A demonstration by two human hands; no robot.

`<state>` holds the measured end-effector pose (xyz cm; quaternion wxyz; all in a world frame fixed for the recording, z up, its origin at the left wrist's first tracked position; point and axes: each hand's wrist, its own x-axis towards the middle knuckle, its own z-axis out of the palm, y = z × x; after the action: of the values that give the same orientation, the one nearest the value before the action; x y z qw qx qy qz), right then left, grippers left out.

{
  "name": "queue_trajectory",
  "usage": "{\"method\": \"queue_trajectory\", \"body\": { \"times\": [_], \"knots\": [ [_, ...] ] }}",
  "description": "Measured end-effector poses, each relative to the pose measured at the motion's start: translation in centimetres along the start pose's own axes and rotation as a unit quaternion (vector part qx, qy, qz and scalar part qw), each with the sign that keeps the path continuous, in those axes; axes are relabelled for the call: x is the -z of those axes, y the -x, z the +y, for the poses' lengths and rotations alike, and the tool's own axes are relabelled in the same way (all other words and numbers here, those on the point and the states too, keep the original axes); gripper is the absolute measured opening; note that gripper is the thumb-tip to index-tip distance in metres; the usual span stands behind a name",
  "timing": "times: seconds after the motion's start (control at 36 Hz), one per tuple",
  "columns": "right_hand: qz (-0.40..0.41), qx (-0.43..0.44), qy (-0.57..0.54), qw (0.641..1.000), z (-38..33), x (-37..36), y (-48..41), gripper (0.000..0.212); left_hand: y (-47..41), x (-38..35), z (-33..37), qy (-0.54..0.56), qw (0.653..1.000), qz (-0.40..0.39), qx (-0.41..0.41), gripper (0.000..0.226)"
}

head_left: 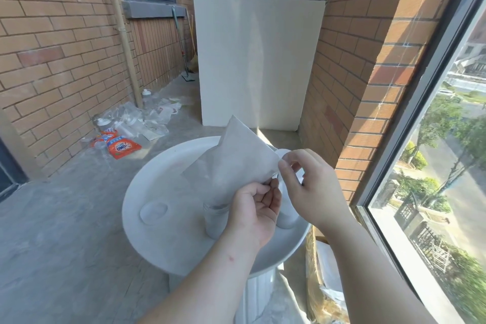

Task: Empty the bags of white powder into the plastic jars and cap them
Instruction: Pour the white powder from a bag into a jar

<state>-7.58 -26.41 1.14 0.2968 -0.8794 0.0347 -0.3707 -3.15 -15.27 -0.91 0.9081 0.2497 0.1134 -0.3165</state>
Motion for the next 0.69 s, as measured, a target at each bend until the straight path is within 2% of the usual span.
{"method": "queue_trajectory", "body": {
  "times": [0.42,0.61,0.69],
  "knots": [
    [0.0,0.009,-0.002,1.0,-0.38,0.18,-0.37,0.006,-0.11,0.12,0.14,0.004,1.0,-0.001,0.002,0.027],
    [0.019,0.025,0.014,0.999,-0.14,-0.16,-0.32,0.016,-0.21,0.17,0.1,0.004,1.0,-0.004,0.001,0.028],
    [0.013,0.016,0.004,1.0,-0.2,-0.12,-0.39,0.013,-0.21,0.15,0.14,0.002,1.0,-0.006,0.0,0.028]
  ]
}}
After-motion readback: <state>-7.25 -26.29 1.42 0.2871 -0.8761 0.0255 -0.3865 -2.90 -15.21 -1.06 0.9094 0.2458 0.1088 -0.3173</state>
